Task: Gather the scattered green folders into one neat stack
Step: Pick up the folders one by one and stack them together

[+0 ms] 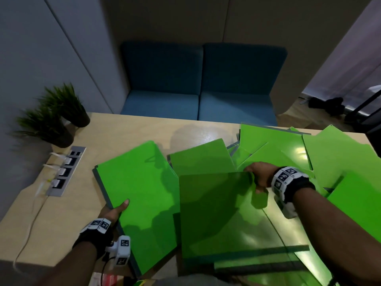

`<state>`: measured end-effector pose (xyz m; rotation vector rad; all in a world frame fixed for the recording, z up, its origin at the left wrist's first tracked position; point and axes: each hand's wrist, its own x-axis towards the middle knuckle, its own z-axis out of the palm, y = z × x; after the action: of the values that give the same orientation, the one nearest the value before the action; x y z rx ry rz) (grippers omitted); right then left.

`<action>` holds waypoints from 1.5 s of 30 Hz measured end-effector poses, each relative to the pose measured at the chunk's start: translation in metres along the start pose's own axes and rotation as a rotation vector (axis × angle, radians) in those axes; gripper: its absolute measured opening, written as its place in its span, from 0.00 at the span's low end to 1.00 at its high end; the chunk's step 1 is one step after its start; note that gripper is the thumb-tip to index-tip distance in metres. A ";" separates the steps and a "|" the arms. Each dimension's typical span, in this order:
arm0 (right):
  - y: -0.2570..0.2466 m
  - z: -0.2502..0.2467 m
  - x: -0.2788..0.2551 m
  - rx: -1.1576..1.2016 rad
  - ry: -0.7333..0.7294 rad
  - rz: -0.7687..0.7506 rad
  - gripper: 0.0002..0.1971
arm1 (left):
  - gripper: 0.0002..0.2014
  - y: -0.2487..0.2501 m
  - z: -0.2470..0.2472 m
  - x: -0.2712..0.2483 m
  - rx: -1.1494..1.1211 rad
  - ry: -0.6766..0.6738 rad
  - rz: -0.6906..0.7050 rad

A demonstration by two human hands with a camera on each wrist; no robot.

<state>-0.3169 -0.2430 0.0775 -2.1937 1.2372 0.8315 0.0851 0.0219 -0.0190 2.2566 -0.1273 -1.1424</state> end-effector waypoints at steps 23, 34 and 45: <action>-0.140 0.021 0.102 1.277 0.329 0.096 0.37 | 0.30 -0.039 0.002 0.014 -0.353 -0.114 0.111; -0.207 0.064 0.101 0.340 0.048 0.017 0.45 | 0.60 -0.041 0.004 0.005 -0.291 -0.096 0.206; -0.214 0.055 0.108 0.604 0.221 0.028 0.34 | 0.49 -0.046 0.007 0.004 -0.269 -0.089 0.261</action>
<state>-0.1005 -0.1681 -0.0129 -1.7997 1.3991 0.1770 0.0740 0.0548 -0.0510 1.8916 -0.2781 -1.0515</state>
